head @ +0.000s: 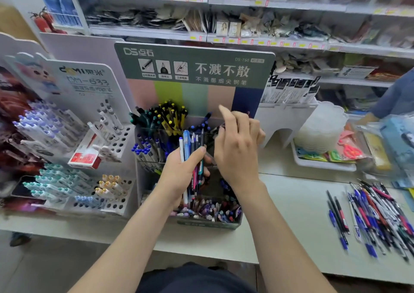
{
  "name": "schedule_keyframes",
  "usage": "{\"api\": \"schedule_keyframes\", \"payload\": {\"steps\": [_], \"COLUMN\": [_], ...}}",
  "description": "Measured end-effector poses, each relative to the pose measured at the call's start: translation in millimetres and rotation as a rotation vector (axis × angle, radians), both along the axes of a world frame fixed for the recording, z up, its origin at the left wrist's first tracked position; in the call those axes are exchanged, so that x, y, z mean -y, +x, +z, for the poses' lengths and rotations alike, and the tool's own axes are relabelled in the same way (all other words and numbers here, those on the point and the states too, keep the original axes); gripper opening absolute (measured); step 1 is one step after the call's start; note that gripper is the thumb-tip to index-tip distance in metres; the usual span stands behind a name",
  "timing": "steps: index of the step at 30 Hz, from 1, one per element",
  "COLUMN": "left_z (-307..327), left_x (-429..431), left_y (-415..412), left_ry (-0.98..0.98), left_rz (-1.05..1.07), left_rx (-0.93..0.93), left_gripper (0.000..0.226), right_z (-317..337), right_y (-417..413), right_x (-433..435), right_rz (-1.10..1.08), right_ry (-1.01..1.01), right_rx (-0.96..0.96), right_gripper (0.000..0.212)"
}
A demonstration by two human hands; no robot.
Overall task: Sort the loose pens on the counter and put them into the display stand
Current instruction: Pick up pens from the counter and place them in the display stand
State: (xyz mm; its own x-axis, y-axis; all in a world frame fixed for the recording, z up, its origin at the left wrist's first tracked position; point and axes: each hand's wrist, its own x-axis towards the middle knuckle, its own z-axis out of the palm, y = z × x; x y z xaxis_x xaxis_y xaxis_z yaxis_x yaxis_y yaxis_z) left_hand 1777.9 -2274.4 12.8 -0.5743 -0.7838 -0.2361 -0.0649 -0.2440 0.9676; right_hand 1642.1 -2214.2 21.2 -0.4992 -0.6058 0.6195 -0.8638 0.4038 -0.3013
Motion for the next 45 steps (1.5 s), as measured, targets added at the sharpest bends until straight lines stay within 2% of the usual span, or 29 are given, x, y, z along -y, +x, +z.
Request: {"api": "schedule_keyframes", "payload": {"steps": [5, 8, 12, 15, 17, 19, 21, 23, 24, 28, 31, 35, 37, 38, 41, 43, 45], "left_z": [0, -2, -1, -1, 0, 0, -2, -4, -4, -2, -2, -1, -3, -4, -4, -1, 0], "left_x": [1, 2, 3, 5, 6, 7, 8, 9, 10, 13, 18, 22, 29, 33, 45, 48, 51], "left_y": [3, 4, 6, 9, 11, 14, 17, 20, 22, 31, 44, 62, 71, 76, 91, 97, 101], "left_ry": [0.107, 0.148, 0.175, 0.18, 0.196, 0.215, 0.204, 0.173, 0.161, 0.128, 0.12, 0.11, 0.125, 0.13, 0.156, 0.187, 0.228], "left_rz": [0.023, 0.028, 0.01, -0.004, -0.016, -0.03, -0.04, -0.04, -0.038, -0.035, -0.035, 0.128, 0.233, 0.266, 0.316, 0.329, 0.329], "left_rx": [-0.057, -0.072, -0.106, -0.117, -0.134, -0.152, -0.153, -0.148, -0.157, -0.198, -0.21, -0.143, -0.128, -0.123, -0.126, -0.155, -0.184], "left_gripper": [0.021, 0.02, 0.02, 0.025, 0.028, 0.029, 0.029, 0.03, 0.031, 0.028, 0.031, 0.022, 0.022, 0.025, 0.024, 0.023, 0.029], "right_z": [-14, -16, -9, -2, 1, 2, 3, 3, 3, 3, 6, 16, 22, 26, 40, 54, 67], "right_y": [1, 0, -12, -25, -27, -22, -11, 10, 24, 69, 72, 79, 82, 81, 79, 79, 81], "right_x": [-3, 0, 12, 22, 24, 23, 18, 10, 6, 0, 5, 28, 42, 50, 70, 83, 95], "right_rz": [-0.037, -0.049, -0.131, -0.15, -0.083, -0.098, -0.125, -0.024, 0.044, 0.244, 0.322, 0.271, 0.328, 0.361, 0.294, 0.218, 0.182], "right_ry": [0.123, 0.147, 0.015, -0.042, 0.032, 0.07, -0.02, -0.181, -0.226, -0.138, -0.182, -0.27, -0.258, -0.198, 0.19, 0.4, 0.474], "right_rx": [-0.011, -0.004, 0.044, 0.106, 0.064, 0.033, 0.066, 0.181, 0.311, 0.983, 1.169, 1.022, 0.951, 0.857, 0.4, 0.219, 0.077], "right_gripper": [0.054, 0.041, 0.019, 0.017, 0.01, 0.012, 0.019, 0.018, 0.014, 0.024, 0.017, 0.017, 0.02, 0.022, 0.031, 0.03, 0.023]}}
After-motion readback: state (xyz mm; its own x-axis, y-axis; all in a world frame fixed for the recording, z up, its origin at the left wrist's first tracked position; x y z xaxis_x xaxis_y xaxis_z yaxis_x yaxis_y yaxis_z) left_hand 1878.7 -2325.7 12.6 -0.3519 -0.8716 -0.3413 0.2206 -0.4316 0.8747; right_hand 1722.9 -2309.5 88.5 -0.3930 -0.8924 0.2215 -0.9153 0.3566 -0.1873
